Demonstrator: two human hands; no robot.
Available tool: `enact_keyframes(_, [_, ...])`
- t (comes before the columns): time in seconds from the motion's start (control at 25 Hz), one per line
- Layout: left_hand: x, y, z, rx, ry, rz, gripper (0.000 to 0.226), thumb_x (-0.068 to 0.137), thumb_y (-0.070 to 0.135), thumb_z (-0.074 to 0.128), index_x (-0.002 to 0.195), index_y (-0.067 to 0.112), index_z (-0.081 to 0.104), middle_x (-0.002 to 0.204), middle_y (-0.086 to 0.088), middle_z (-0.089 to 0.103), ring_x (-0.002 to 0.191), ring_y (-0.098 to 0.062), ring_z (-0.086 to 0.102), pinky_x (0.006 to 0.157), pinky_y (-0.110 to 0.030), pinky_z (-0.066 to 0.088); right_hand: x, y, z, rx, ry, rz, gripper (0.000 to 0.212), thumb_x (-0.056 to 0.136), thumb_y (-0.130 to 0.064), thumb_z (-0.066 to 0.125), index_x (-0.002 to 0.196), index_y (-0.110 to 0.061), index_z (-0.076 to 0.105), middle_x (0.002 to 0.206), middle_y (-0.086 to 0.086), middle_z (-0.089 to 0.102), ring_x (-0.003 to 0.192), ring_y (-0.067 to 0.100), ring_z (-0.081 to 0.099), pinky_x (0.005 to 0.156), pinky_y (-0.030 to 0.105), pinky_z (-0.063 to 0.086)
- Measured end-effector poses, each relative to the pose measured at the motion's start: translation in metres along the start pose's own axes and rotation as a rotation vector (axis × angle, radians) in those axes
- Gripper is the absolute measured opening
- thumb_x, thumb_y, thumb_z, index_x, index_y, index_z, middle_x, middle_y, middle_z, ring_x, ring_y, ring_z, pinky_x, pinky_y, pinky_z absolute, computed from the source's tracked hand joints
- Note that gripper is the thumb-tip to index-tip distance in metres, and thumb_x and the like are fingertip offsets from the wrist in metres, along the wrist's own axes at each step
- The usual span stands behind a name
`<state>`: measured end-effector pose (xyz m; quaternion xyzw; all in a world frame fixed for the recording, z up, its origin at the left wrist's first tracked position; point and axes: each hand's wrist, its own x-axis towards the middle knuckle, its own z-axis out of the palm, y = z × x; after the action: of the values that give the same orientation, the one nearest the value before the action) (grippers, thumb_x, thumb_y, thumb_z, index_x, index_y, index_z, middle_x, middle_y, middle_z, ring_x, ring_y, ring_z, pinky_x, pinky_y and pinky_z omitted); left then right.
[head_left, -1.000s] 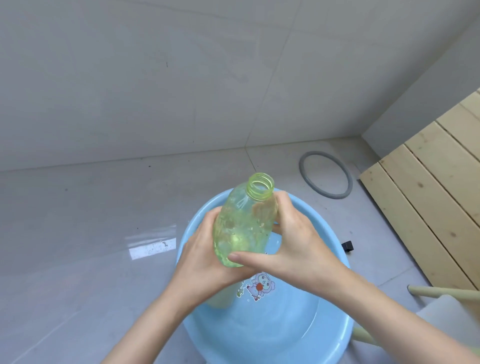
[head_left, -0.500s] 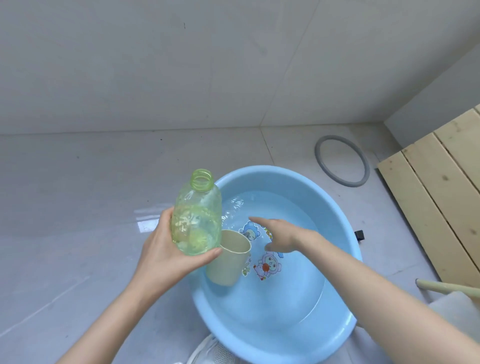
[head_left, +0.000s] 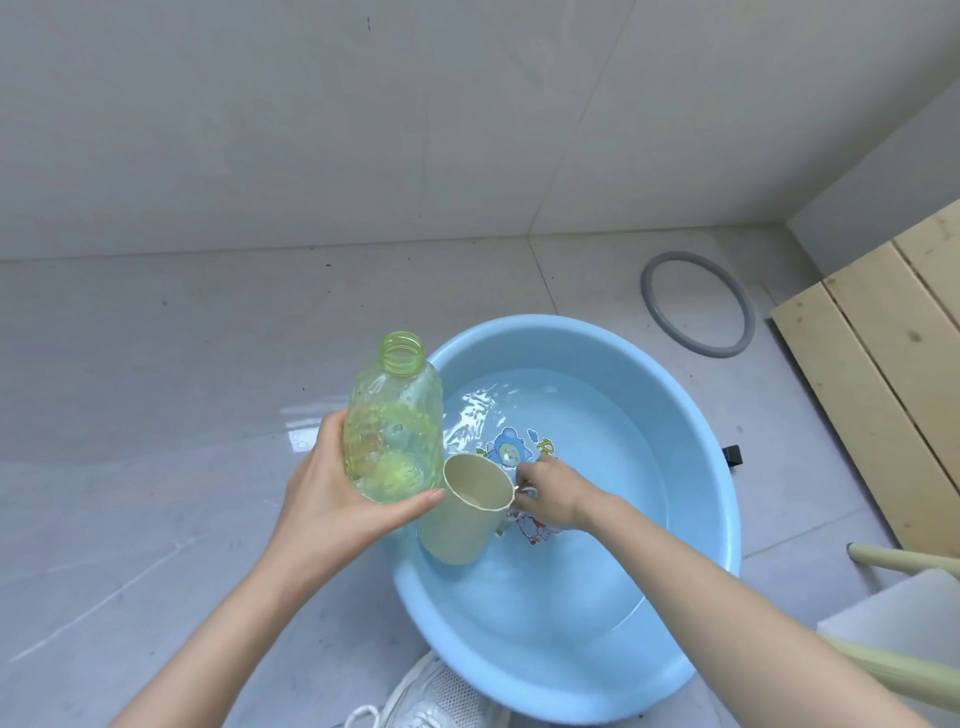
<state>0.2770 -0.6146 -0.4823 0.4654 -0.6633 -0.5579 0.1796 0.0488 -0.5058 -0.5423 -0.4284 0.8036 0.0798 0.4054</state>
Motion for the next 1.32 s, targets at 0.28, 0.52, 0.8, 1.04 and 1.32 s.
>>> enact_keyframes(0.28, [-0.001,0.001,0.003,0.006,-0.004,0.01,0.088,0.033,0.063,0.079,0.111,0.042,0.044,0.105,0.024,0.061,0.1,0.008,0.056,0.077,-0.019,0.043,-0.067,0.04,0.008,1.096,-0.173,0.187,0.022,0.094,-0.03,0.059,0.083,-0.012,0.058,0.088,0.002,0.057,0.088,0.025,0.063,0.081,0.045,0.058])
enact_keyframes(0.52, [-0.002,0.007,0.006,0.043,0.008,0.012,0.084,0.036,0.059,0.084,0.106,0.042,0.043,0.104,0.027,0.058,0.1,0.008,0.054,0.077,-0.024,0.043,-0.086,0.042,0.017,1.36,0.018,0.331,0.037,0.094,-0.035,0.056,0.067,-0.009,0.058,0.076,0.005,0.056,0.077,0.025,0.056,0.066,0.023,0.053])
enact_keyframes(0.8, [-0.006,0.015,0.022,0.104,0.064,0.067,0.091,0.039,0.054,0.092,0.112,0.035,0.042,0.108,0.023,0.057,0.1,-0.009,0.055,0.078,-0.031,0.043,-0.087,0.053,0.034,0.017,0.719,-0.162,0.023,0.079,-0.018,0.074,0.063,-0.013,0.058,0.1,0.01,0.056,0.093,0.027,0.055,0.075,0.031,0.05])
enact_keyframes(1.04, [-0.008,0.014,0.033,0.163,0.037,0.148,0.084,0.043,0.048,0.09,0.11,0.035,0.041,0.104,0.026,0.055,0.094,-0.005,0.052,0.075,-0.027,0.038,-0.089,0.075,0.009,-0.432,0.862,-0.271,0.022,0.07,-0.005,0.075,0.063,-0.002,0.054,0.102,0.024,0.06,0.077,0.039,0.057,0.057,0.038,0.045])
enact_keyframes(1.32, [-0.016,-0.002,0.05,0.406,-0.01,0.306,0.089,0.043,0.075,0.065,0.116,0.033,0.039,0.103,0.022,0.052,0.096,-0.011,0.054,0.072,-0.027,0.04,-0.062,0.088,-0.031,-0.443,0.901,-0.187,0.02,0.069,-0.007,0.076,0.075,0.0,0.058,0.085,0.021,0.058,0.067,0.034,0.052,0.049,0.031,0.039])
